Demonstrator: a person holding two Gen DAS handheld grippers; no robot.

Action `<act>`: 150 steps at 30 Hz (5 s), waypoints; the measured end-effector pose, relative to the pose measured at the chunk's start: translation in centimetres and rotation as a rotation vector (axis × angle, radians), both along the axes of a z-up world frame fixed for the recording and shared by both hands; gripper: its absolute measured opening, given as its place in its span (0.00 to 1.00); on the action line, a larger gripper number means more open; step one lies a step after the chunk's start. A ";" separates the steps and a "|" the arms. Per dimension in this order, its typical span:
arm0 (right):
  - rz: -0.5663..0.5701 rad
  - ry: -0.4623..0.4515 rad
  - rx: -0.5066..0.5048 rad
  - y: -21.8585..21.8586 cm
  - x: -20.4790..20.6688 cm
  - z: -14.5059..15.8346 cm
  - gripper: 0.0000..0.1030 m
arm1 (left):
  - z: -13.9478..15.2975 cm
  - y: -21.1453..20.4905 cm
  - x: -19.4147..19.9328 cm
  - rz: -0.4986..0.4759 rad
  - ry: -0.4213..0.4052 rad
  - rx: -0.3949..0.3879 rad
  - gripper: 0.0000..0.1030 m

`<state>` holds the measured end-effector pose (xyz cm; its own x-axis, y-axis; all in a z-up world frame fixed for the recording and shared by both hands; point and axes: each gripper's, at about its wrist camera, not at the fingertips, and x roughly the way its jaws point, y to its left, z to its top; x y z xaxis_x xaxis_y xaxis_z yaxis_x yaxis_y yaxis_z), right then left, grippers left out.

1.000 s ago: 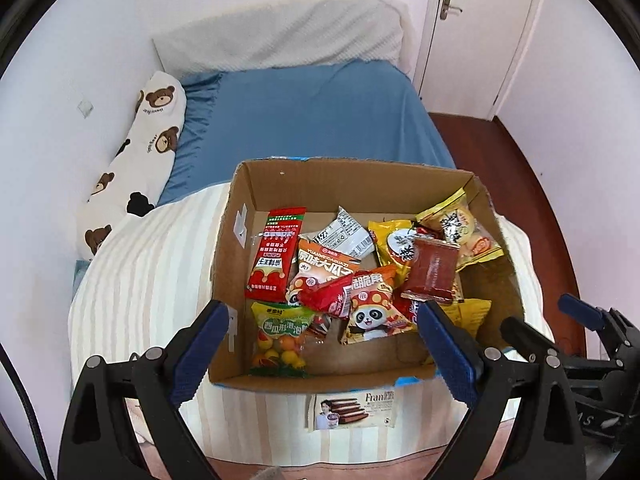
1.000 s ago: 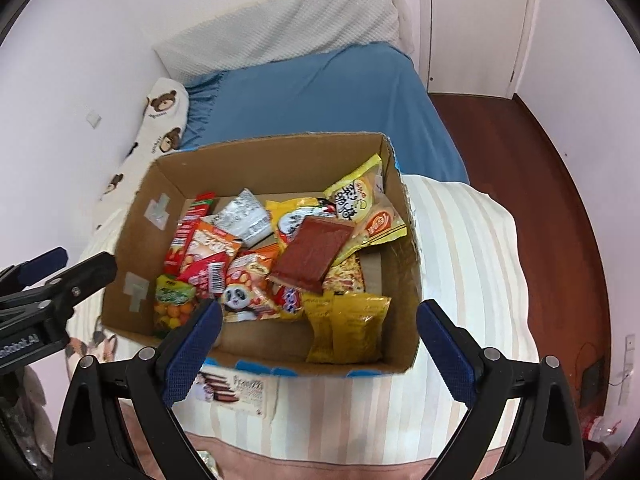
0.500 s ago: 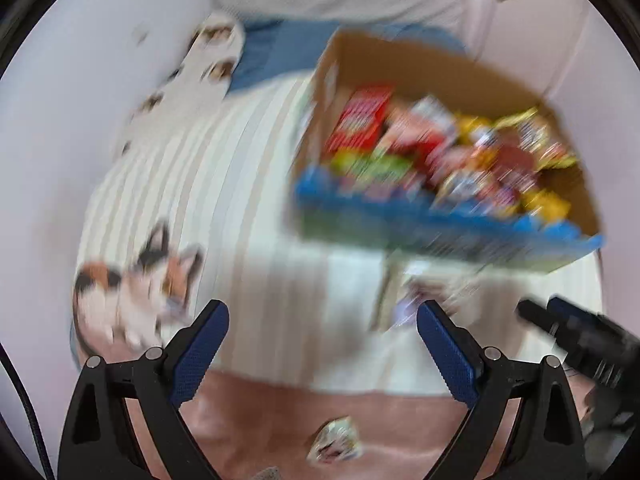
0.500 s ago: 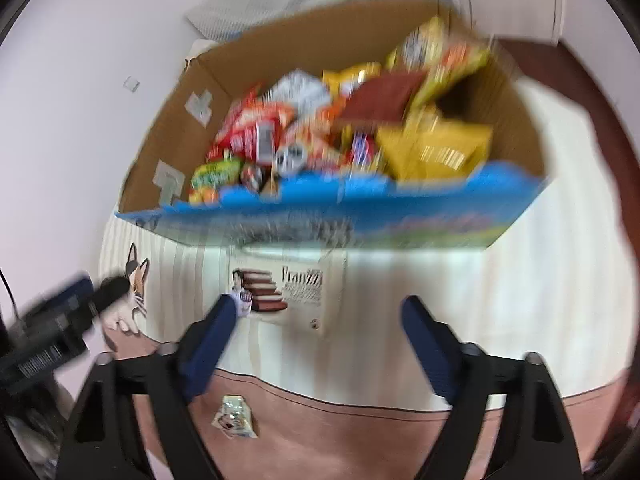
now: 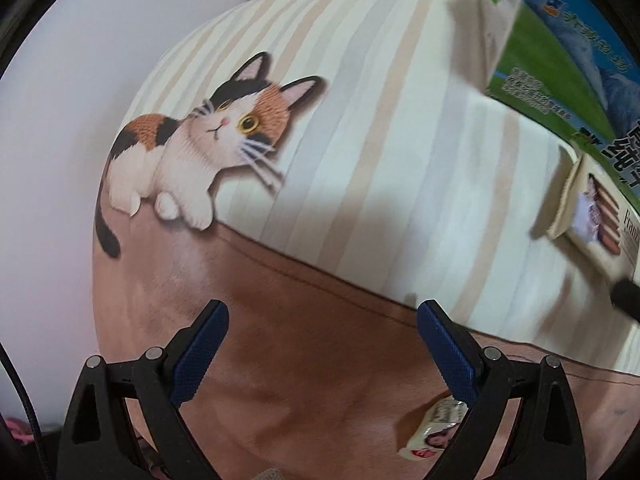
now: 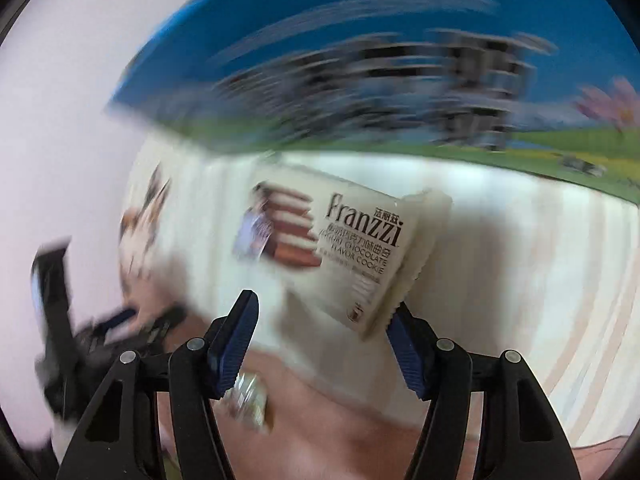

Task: Organize snacks
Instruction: 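Move the right tool to the Franzzi cookie pack and grasp it, then grasp the small white sachet with the left tool while the right tool holds the Franzzi pack, then carry both packs over the box and open both tools to drop them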

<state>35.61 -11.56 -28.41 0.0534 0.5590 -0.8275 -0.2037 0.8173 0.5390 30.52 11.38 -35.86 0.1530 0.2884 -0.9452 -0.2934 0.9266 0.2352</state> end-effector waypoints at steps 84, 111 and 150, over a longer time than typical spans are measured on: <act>-0.073 0.267 -0.357 -2.1 -8.7 -6.9 0.63 | -7.1 -9.9 -4.4 -0.243 0.287 -0.308 0.55; -0.243 -0.009 -0.020 -7.5 -3.5 11.3 0.61 | 11.5 -13.5 4.7 -0.384 -0.001 -0.547 0.54; -0.304 -0.078 -0.383 -10.8 18.7 11.9 0.99 | 11.7 -15.8 26.0 -0.432 -0.013 -0.266 0.92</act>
<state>54.33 -22.40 -16.50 0.2373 0.1648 -0.9574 0.0470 0.9824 0.1808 56.55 -4.42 -24.16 0.2179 -0.0544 -0.9744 0.1288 0.9913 -0.0265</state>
